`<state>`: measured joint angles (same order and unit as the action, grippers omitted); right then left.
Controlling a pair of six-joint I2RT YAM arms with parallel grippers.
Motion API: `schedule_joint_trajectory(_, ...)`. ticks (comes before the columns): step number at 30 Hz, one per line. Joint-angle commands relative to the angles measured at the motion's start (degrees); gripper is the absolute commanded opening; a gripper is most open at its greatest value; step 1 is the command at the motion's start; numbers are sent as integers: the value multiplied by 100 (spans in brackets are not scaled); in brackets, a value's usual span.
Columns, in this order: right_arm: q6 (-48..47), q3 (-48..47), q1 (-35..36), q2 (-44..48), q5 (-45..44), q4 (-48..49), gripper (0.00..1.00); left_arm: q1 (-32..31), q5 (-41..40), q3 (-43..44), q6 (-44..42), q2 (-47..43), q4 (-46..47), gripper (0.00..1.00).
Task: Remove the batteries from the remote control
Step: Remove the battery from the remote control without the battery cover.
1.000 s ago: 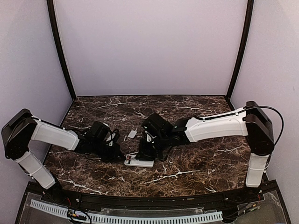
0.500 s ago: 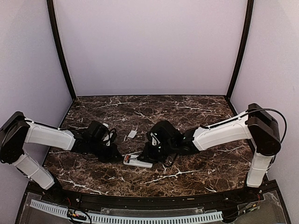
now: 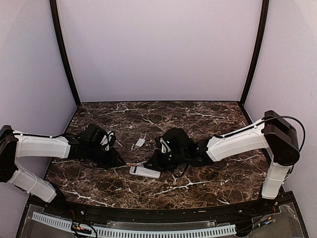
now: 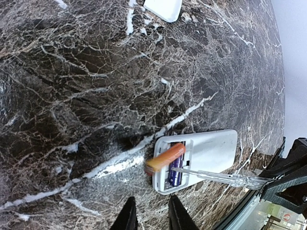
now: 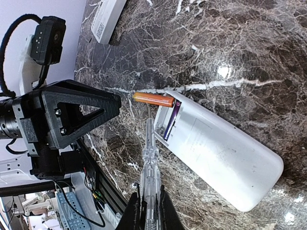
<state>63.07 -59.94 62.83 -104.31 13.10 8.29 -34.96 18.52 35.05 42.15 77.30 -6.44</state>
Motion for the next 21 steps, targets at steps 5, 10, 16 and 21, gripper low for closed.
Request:
schedule_joint_trajectory(5, -136, -8, -33, 160, -297, 96, 0, 92, -46, -89, -111, -213, -327, 23)
schedule_joint_trajectory(10, -234, -31, -53, 188, -289, 114, 0, 103, 15, -88, -135, -295, -331, 25)
schedule_joint_trajectory(16, -637, -7, -54, 810, -744, -582, 0, 110, 333, -142, -291, -464, -132, 40)
schedule_joint_trajectory(21, -743, 142, -96, 1451, -1462, -1702, 0, 103, 604, 121, -658, -313, 55, 49)
